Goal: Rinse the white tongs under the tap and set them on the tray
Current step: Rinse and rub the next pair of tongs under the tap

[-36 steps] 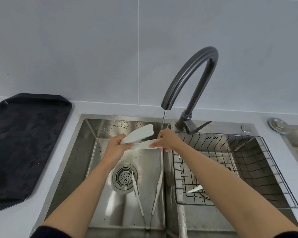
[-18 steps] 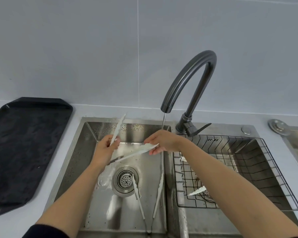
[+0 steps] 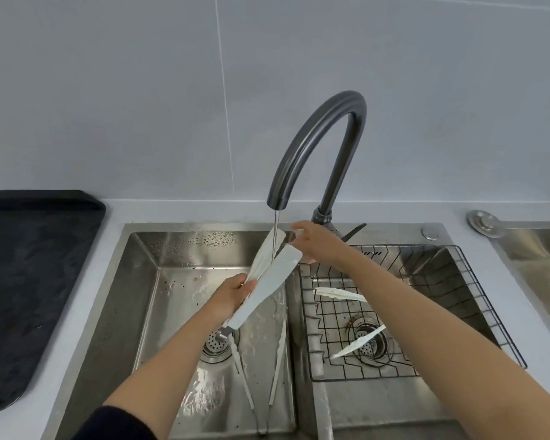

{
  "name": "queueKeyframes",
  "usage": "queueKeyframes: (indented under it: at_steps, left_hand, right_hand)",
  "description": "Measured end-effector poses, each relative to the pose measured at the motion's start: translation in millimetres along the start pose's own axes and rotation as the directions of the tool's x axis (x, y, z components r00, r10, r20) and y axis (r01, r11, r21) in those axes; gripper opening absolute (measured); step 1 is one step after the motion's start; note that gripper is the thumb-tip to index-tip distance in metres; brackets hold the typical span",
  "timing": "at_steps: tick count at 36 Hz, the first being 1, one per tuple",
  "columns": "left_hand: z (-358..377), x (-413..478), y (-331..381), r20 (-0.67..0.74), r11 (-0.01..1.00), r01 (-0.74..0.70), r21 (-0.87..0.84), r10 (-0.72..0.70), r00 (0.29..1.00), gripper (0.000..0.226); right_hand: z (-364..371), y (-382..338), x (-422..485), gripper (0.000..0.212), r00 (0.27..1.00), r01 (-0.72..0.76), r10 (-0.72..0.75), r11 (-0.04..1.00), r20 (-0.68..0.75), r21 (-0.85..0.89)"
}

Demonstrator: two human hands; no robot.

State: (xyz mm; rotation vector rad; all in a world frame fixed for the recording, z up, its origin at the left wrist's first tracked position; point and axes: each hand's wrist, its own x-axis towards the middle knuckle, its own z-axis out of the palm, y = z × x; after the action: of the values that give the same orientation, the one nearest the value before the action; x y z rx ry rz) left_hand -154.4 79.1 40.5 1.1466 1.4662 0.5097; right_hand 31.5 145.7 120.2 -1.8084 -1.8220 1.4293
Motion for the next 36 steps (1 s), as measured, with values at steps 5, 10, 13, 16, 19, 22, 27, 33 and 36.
queueKeyframes:
  at_steps: [5, 10, 13, 16, 19, 22, 27, 33, 36]
  left_hand:
    - [10.7, 2.2, 8.4, 0.051, 0.998, -0.04, 0.055, 0.037, 0.998, 0.026]
    - [14.5, 6.1, 13.8, 0.067, 0.999, -0.037, 0.036, 0.035, 0.997, 0.026]
    - [13.6, 5.8, 13.6, 0.077, 1.0, -0.029, 0.006, 0.028, 0.997, 0.017]
    - [11.8, 5.3, 9.7, 0.061, 0.998, -0.045, 0.039, 0.043, 0.997, 0.02]
    - [7.9, 2.9, 2.6, 0.055, 0.998, -0.04, 0.045, 0.037, 0.998, 0.025]
    - [1.2, 1.2, -5.8, 0.053, 0.999, -0.015, 0.046, 0.013, 0.999, 0.027]
    - [-9.7, -1.1, -13.0, 0.06, 0.999, 0.038, -0.038, -0.036, 0.998, 0.017]
    - [-17.9, -1.3, -19.8, 0.03, 0.998, 0.045, -0.051, -0.044, 0.999, 0.012]
    - [-19.7, -2.4, -24.8, 0.044, 0.996, 0.061, -0.071, -0.058, 0.997, 0.01]
  right_hand:
    - [4.4, 4.3, 4.1, 0.068, 0.987, 0.13, -0.146, 0.966, -0.06, -0.225]
    - [11.4, 1.7, 8.8, 0.049, 0.982, 0.135, -0.171, 0.929, -0.075, -0.344]
    - [14.1, -3.5, 10.5, 0.048, 0.98, 0.102, -0.168, 0.89, -0.111, -0.444]
    - [15.9, -7.2, 12.5, 0.044, 0.982, 0.081, -0.15, 0.884, -0.115, -0.461]
    - [12.4, -11.3, 13.7, 0.037, 0.991, 0.13, -0.133, 0.914, 0.018, -0.384]
    - [4.7, -15.2, 11.4, 0.025, 0.986, 0.089, -0.041, 0.949, 0.161, -0.303]
    - [0.7, -26.0, 9.1, 0.032, 0.945, 0.098, 0.016, 0.94, 0.328, -0.328]
    - [12.0, -27.7, 22.0, 0.027, 0.941, 0.121, 0.004, 0.929, 0.338, -0.35]
    - [24.6, -25.4, 27.2, 0.016, 0.957, 0.085, 0.012, 0.944, 0.29, -0.318]
